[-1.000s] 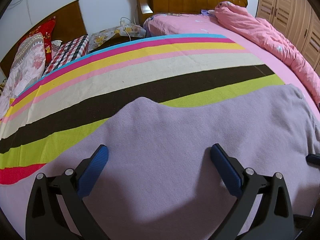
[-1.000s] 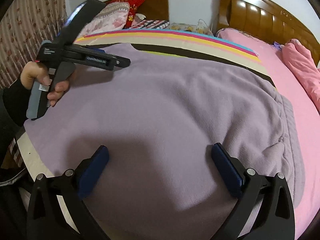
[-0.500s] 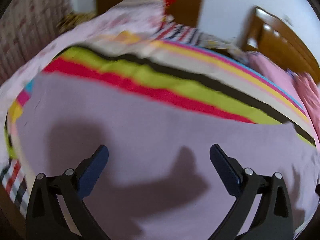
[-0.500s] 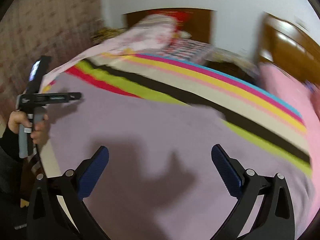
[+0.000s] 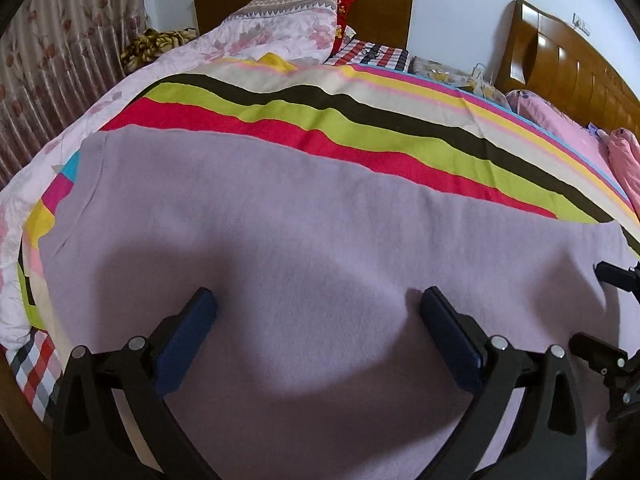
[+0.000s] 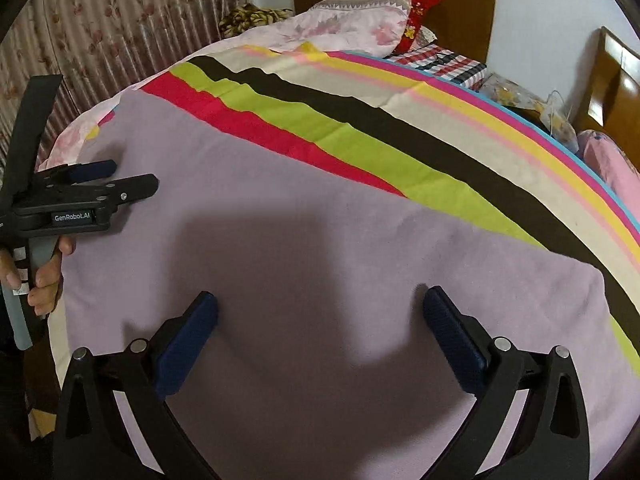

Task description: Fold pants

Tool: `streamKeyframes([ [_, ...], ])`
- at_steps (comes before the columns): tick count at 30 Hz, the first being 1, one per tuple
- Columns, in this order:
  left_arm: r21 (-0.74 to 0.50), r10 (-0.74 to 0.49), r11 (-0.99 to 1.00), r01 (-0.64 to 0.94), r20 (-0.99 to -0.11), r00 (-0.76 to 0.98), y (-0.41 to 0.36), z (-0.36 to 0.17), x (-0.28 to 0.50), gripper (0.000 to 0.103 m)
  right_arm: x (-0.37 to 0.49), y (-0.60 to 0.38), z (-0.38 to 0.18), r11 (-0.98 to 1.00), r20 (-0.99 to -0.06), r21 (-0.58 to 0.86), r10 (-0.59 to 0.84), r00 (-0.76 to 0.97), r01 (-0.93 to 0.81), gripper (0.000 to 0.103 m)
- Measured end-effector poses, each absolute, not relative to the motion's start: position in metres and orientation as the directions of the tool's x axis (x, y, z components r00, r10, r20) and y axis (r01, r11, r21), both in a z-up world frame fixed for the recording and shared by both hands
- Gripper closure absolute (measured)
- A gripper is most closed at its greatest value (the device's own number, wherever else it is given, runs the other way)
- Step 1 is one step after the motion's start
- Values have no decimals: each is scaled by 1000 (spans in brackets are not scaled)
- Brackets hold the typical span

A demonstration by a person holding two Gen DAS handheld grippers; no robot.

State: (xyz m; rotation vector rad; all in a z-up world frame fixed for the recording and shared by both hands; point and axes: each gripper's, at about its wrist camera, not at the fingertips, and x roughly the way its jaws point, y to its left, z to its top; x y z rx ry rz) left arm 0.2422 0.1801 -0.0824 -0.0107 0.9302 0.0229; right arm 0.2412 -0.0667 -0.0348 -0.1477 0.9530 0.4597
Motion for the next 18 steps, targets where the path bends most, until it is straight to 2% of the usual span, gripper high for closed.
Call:
streamKeyframes([
  [8,-26,-7,999,-22,-790,613,183,-80,242,2,231,-65,-32,895,-809,80,316,495,-439,4],
  [11,-222,-143,975,-26,-707,692,214,-62,212,2,231,-65,-32,895,-809,81,316,495,-439,4],
  [14,-506,-282,861,-51,-559,779,281,-47,178,2,227,-68,-32,895,-809,82,317,495,-439,4],
  [16,-633,-306,766,-108,-508,805,332,-51,165,2,227,-68,-31,895,-809,81,316,496,-439,4],
  [18,-693,-285,699,-177,-498,819,378,-61,158,3,227,-68,-31,895,-809,81,316,496,-439,4],
])
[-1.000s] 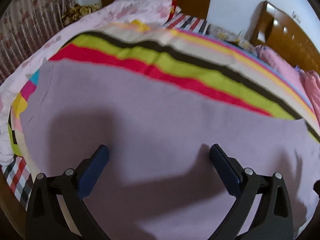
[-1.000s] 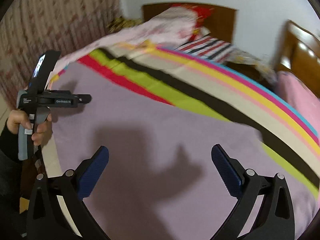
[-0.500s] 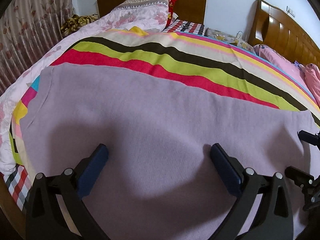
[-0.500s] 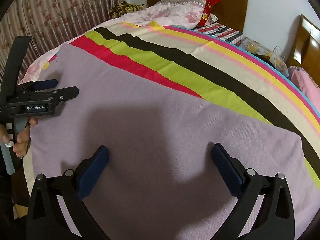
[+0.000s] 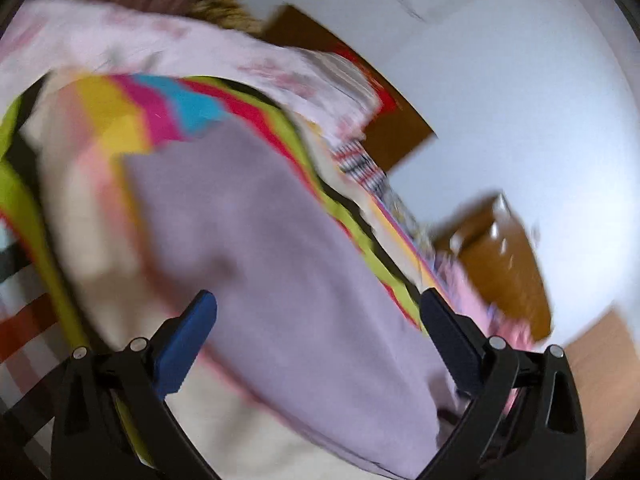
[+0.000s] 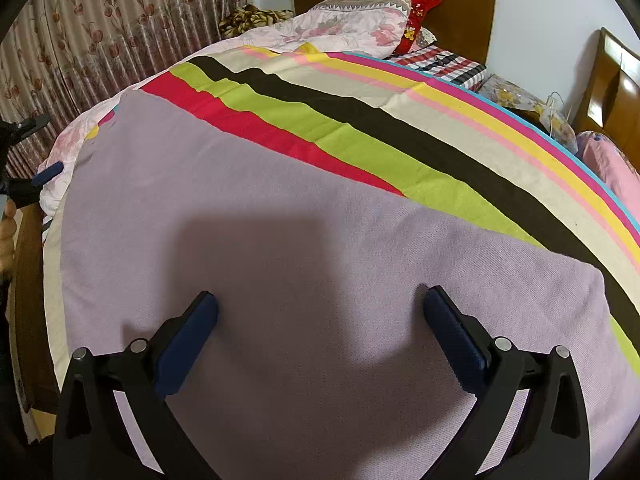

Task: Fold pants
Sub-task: 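Close the left tool on the lavender pant leg edge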

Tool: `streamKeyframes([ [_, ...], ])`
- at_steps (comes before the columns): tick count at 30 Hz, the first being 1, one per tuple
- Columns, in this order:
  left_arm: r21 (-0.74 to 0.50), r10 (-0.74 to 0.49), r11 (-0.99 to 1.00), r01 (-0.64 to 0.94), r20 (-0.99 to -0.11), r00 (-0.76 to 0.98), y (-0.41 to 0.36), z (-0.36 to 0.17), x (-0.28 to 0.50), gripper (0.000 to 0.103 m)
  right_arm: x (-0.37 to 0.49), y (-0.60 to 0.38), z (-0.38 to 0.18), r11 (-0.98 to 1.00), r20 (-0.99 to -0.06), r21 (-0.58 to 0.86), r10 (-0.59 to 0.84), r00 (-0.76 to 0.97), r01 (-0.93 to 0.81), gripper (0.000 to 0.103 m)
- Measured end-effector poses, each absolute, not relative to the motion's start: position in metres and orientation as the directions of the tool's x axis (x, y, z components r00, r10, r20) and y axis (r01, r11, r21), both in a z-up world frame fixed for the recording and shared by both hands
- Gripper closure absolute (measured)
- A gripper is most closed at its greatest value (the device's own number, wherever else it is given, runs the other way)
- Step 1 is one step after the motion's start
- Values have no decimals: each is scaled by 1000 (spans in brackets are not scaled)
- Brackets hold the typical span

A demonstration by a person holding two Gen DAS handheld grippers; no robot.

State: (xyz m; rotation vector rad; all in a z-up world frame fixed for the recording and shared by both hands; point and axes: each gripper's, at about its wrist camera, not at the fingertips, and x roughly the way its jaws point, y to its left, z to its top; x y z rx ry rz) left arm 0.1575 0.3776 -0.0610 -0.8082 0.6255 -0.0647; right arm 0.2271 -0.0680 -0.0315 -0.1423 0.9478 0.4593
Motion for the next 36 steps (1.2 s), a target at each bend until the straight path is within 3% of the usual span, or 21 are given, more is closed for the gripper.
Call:
streamKeyframes([
  [2,-711,-283,671,-209,-506,815,402,-71,158,7,227,-68,-32,895,-809,80,316,496,-439,4],
  [5,-774,-359,598,-208,-491,793,425,-90,170,26,227,-68,-32,895,-809,81,316,496,-439,4],
  [13,-741,-343,616,-266,-557,757,442,-105,202,27,227,-68,-32,895,-809,80,316,496,-439,4],
  [18,-754,-343,615,-232,-520,782,448,-116,211,32,227,-68,-32,895,-809,80,316,496,-439,4],
  [20,-734,-294,623,-271,-540,788,455,-121,208,76,227,-68,-32,895,-809,81,316,496,-439,4],
  [22,-743,-307,624,-240,-516,800,459,-122,204,83,227,-68,-32,895,-809,80,316,496,-439,4],
  [25,-736,-304,640,-222,-507,807,458,-119,199,83,227,-68,-32,895,-809,80,315,496,-438,4],
  [28,-750,-291,613,-250,-508,811,459,-123,202,62,227,-67,-32,895,-809,80,315,496,-438,4],
  [29,-753,-285,609,-251,-503,816,459,-123,202,62,227,-68,-32,895,-809,80,315,496,-438,4],
  [30,-730,-265,630,-264,-522,811,456,-121,203,65,227,-68,-32,895,-809,80,316,496,-438,4],
  [32,-683,-233,682,-264,-544,806,445,-115,207,87,226,-68,-32,895,-809,80,315,496,-438,4],
  [36,-624,-153,740,-252,-522,839,431,-83,193,90,226,-68,-32,895,-809,80,315,496,-438,4],
])
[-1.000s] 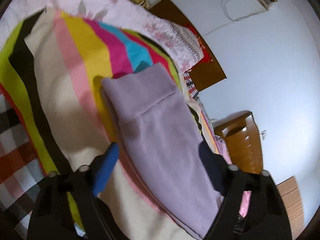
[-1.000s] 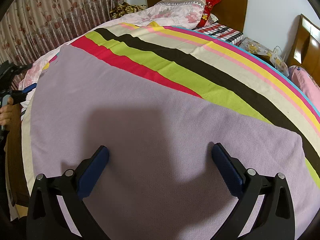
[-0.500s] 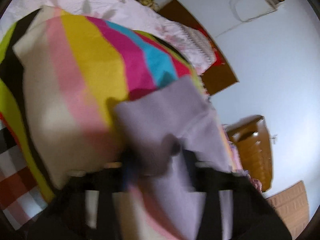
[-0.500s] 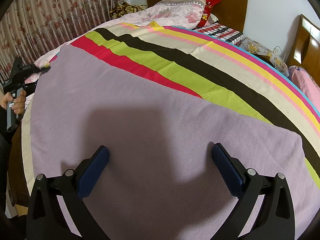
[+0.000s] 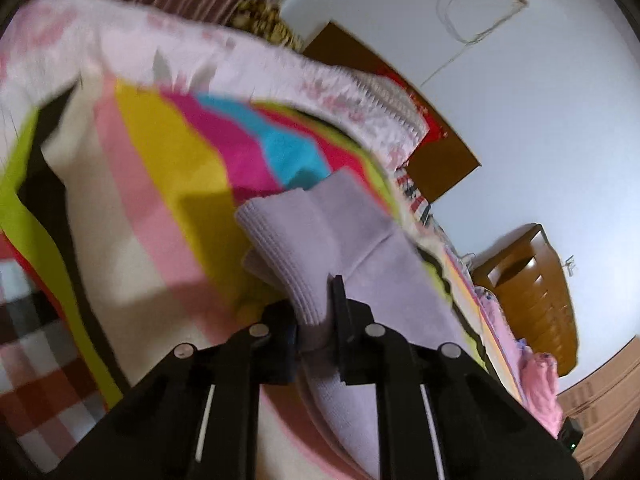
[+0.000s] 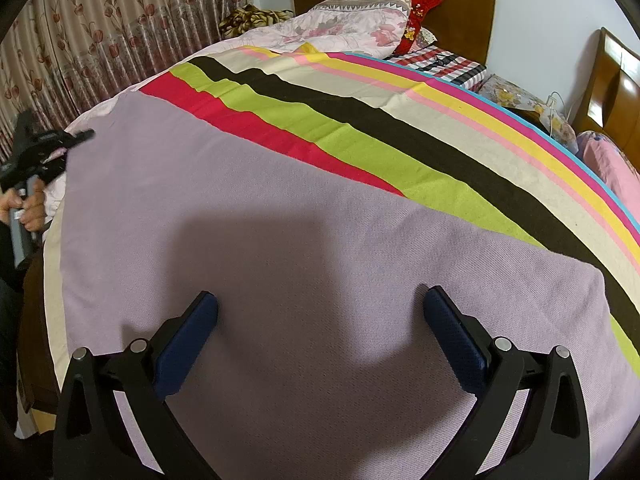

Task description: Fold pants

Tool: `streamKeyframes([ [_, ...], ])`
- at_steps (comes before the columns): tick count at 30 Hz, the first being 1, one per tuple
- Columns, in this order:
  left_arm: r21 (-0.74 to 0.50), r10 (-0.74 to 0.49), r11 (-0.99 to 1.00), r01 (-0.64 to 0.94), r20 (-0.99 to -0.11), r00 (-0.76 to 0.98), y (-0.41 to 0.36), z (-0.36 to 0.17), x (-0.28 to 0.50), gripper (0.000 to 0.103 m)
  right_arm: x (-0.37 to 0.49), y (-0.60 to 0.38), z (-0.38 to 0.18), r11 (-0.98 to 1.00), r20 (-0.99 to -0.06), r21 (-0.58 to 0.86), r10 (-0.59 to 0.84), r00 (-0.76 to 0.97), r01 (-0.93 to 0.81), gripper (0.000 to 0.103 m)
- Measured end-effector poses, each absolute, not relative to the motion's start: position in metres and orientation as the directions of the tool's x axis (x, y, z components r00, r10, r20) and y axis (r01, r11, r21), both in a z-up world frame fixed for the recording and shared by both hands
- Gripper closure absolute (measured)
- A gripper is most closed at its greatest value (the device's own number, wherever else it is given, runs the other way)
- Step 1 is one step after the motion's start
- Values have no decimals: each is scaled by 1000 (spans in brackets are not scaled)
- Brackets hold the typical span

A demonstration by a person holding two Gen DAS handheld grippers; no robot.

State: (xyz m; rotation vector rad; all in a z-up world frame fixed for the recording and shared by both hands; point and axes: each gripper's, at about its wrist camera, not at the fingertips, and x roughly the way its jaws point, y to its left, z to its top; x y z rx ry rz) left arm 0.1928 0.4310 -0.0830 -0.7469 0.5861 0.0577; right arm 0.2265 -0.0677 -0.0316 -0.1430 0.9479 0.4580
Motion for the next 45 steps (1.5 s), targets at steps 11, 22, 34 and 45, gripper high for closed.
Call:
streamKeyframes([
  [11,-506,-89,817,-275,-583,808,422,-65,206,90,210,-19,9,859,-773,89,379,510,-504,5],
  [22,-553,-135,786,-279,-593,794,435,-85,211,89,229,114,-26,693,-867,4,363,343,-721,4],
  [34,-475,-85,858,-195,-506,858,391,5,198,89,230,71,0,752,-754,145,505,421,-643,5],
  [45,12,-195,976,218,-404,894,115,99,150,89,145,-187,66,911,-519,338,390,760,-237,4],
])
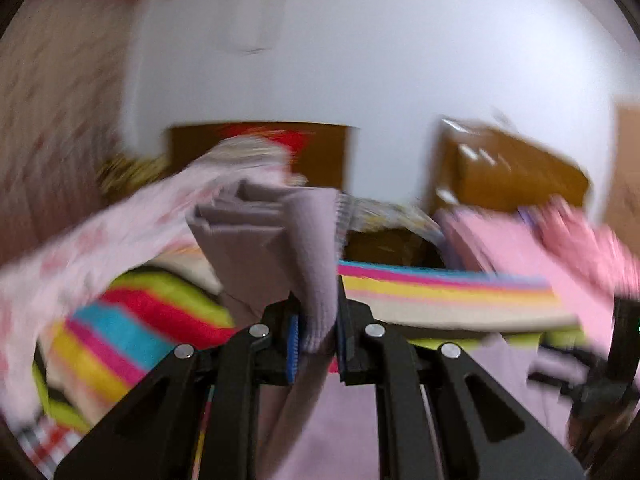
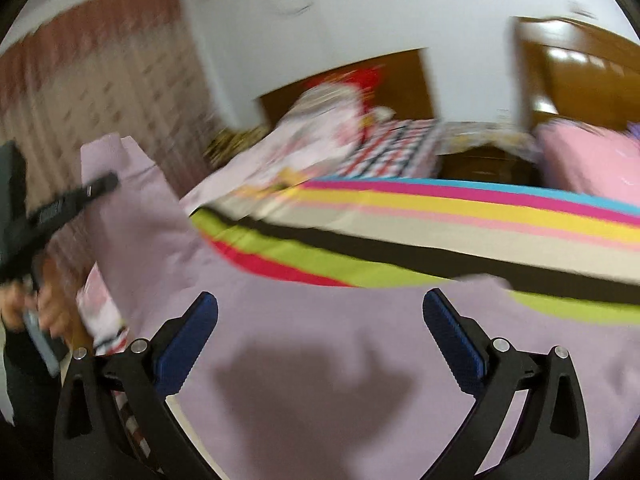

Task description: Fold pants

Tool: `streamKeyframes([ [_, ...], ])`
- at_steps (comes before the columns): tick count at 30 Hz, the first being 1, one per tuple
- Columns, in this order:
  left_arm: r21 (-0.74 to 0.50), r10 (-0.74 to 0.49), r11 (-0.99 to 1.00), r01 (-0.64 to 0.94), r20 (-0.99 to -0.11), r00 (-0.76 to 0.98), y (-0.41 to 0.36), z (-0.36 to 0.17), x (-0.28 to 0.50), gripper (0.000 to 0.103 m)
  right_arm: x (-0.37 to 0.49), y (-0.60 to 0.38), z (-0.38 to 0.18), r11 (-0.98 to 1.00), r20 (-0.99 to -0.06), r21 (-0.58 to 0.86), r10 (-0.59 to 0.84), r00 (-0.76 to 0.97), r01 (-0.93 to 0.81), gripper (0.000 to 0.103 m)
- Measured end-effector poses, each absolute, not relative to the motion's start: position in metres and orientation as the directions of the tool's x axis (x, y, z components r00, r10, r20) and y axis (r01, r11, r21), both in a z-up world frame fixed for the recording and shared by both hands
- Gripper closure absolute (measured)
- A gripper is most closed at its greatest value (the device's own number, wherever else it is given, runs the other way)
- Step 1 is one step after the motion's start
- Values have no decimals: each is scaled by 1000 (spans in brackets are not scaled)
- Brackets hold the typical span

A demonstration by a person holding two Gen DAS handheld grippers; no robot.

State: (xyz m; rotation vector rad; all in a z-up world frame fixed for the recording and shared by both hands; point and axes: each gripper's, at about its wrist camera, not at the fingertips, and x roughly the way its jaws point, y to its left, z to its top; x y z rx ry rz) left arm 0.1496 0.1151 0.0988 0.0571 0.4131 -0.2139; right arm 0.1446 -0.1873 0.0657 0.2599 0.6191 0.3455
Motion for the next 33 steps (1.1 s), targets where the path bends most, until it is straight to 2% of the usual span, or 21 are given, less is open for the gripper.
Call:
streamKeyframes([
  [4,193,-287,880,435,-513,809,-10,39,123,89,100,-252,63,932,-513,347,281,811,-104,4],
  [6,242,-298,813,530,-610,735,-56,-9,116,89,83,-273,60,941,-526,334,238,817,-59,4],
  [9,251,-275,751,611,-722,634,-87,-65,117,87,68,-294,49,940,-550,341,207,809,-9,4],
  [10,281,-272,740,611,-705,655,-89,-70,113,82,64,-299,44,937,-558,348,209,803,-2,4],
  [12,229,-333,721,654,-713,617,-81,-65,111,60,66,-301,32,927,-574,375,228,786,5,4],
  [13,151,-406,709,689,-711,574,-71,-56,109,34,67,-303,27,918,-578,397,245,778,5,4],
  [14,115,-452,711,694,-681,576,-58,-45,106,23,69,-302,21,905,-578,425,268,771,4,4],
  [16,79,-485,766,638,-580,655,-14,-15,96,18,74,-298,13,871,-572,491,327,752,-6,4],
  [19,-35,-491,837,547,-490,720,55,4,92,10,79,-280,3,822,-557,567,427,712,-49,4],
  [20,-51,-462,862,504,-488,741,73,4,92,10,83,-266,-2,799,-554,596,485,677,-85,5],
  [22,-25,-331,926,377,-537,776,108,-9,102,11,87,-248,-8,780,-567,616,537,624,-112,14],
  [23,-8,-289,939,343,-558,778,117,-14,104,14,92,-235,-12,774,-579,621,559,594,-123,22],
  [24,2,-269,944,329,-569,777,125,-19,104,16,96,-222,-17,768,-591,627,578,563,-131,23],
  [29,-5,-293,933,361,-596,747,134,-45,97,17,119,-189,-32,782,-650,616,572,500,-94,25],
  [33,51,-260,926,374,-632,730,134,-66,98,16,139,-176,-39,749,-637,659,607,475,-73,35],
])
